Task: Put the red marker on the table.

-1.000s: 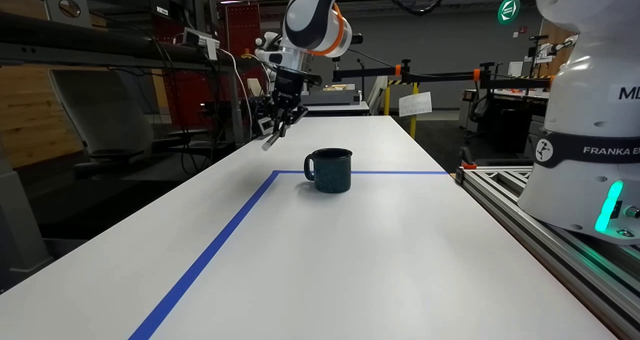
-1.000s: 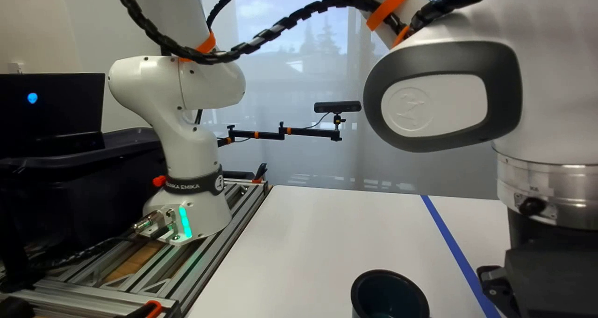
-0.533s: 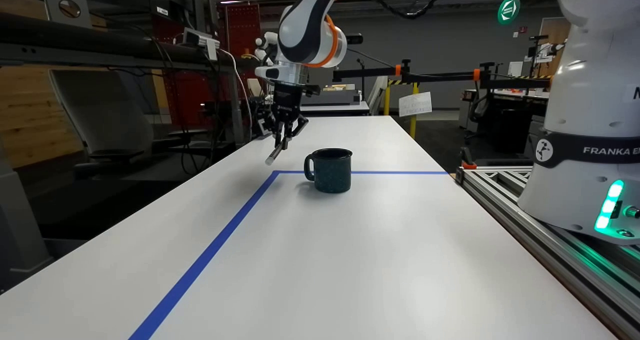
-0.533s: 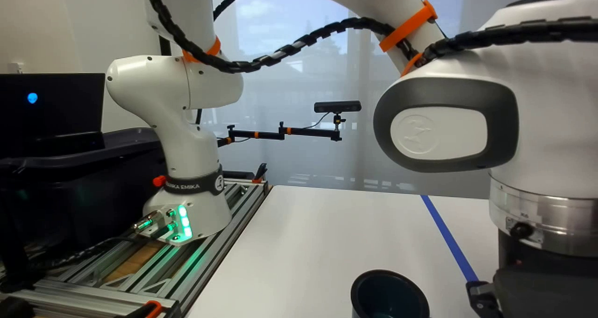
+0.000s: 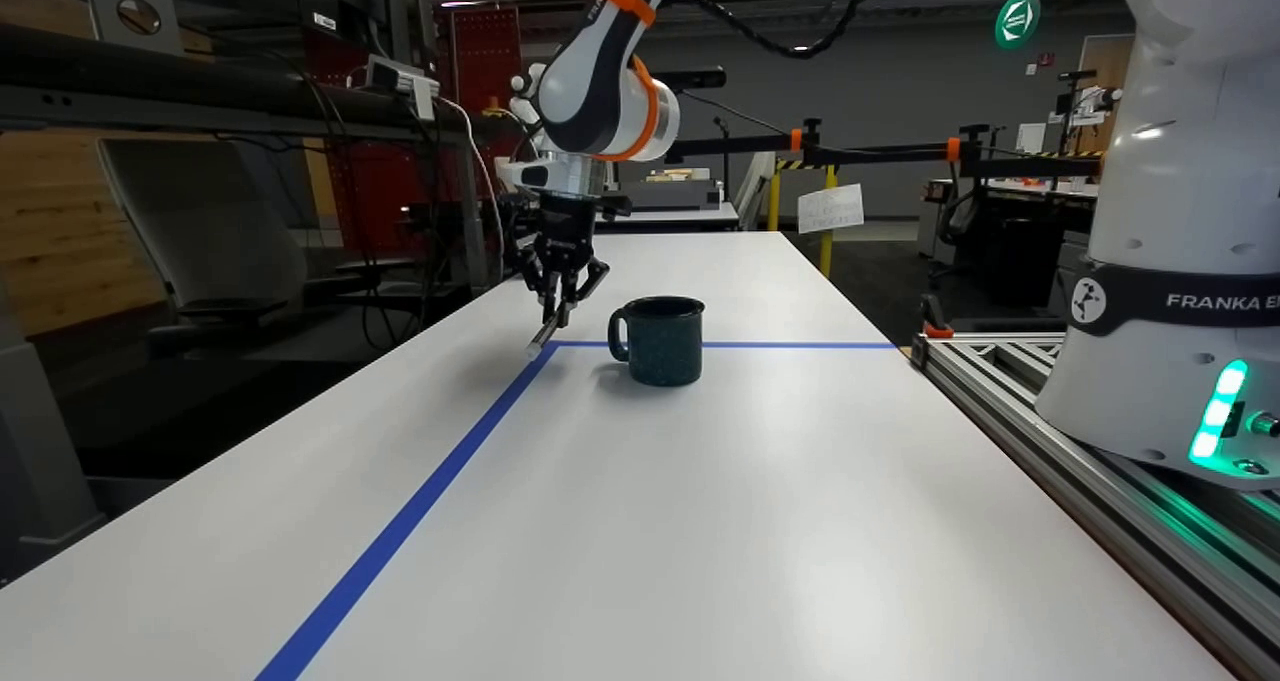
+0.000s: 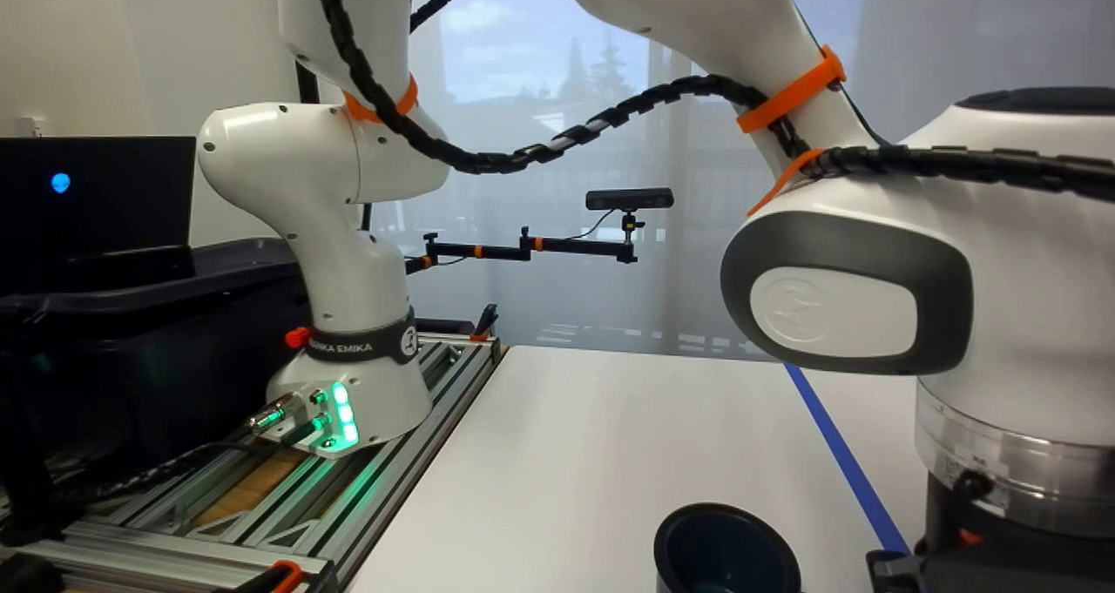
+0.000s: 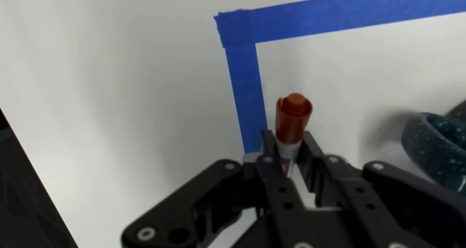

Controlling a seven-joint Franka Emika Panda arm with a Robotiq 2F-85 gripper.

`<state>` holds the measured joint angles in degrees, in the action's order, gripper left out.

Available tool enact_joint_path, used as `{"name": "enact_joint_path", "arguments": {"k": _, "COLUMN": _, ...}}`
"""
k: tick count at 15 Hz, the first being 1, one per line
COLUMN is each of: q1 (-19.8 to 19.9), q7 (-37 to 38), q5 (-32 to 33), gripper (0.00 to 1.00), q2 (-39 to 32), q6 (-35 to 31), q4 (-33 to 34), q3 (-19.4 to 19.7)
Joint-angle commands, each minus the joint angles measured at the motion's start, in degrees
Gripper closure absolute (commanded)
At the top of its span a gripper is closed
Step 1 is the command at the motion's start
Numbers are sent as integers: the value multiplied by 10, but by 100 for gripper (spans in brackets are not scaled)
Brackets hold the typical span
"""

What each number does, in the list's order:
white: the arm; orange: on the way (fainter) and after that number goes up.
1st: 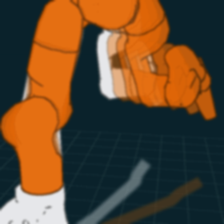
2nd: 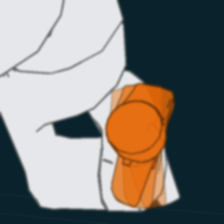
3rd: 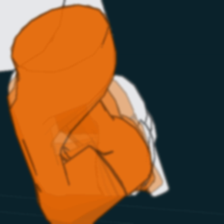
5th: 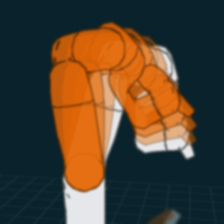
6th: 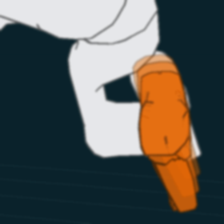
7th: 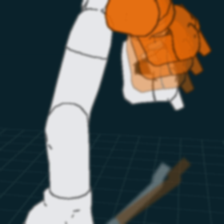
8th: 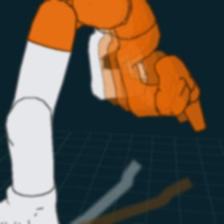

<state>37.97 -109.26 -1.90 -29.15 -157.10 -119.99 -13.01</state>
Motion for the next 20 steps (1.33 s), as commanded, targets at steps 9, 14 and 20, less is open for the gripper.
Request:
{"name": "enact_joint_path", "arguments": {"k": 9, "q1": -31, "q7": -28, "q5": -28, "gripper": 95, "q2": -51, "q6": 22, "q4": 50, "q3": 23}}
{"name": "enact_joint_path", "arguments": {"k": 14, "q1": -69, "q7": -2, "q5": -15, "gripper": 41, "q2": -14, "q6": 51, "q4": 43, "q3": 51}}
{"name": "enact_joint_path", "arguments": {"k": 20, "q1": -285, "q7": 232, "q5": 88, "gripper": 0, "q2": 99, "q6": 115, "q4": 17, "q3": 247}}
